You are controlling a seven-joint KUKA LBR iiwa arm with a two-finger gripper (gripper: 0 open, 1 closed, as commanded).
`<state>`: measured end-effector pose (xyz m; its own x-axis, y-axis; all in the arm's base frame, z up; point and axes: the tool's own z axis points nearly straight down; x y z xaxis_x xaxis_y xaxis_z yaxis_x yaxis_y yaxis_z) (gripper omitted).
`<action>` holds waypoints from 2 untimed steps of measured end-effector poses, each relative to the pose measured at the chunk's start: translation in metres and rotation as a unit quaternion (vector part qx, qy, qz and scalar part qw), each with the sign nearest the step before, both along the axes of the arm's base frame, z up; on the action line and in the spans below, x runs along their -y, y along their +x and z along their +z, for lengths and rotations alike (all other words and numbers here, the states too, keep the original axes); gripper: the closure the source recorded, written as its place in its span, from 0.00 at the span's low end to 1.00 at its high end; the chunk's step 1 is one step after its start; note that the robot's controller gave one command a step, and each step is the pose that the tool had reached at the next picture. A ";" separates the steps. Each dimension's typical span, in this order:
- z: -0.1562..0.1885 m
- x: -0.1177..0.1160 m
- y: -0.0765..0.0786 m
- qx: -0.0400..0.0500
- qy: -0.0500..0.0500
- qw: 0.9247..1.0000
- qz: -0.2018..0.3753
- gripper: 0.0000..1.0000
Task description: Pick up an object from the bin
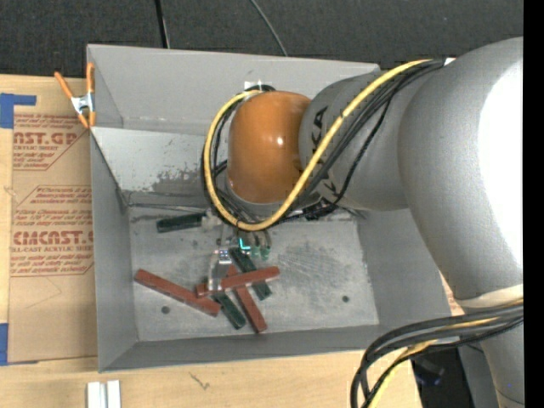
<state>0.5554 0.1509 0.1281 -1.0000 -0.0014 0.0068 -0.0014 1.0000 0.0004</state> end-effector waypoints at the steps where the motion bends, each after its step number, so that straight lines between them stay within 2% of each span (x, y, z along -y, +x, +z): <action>1: 0.004 0.000 0.002 0.004 0.001 1.000 0.000 0.00; 2: -0.001 0.002 0.000 0.007 0.001 1.000 0.007 0.00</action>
Offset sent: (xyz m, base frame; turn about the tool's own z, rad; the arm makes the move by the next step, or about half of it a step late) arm -0.0305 -0.0220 -0.0581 -0.1017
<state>0.5553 0.1489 0.1272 -0.9999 -0.0149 -0.0079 -0.0149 0.9999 0.0031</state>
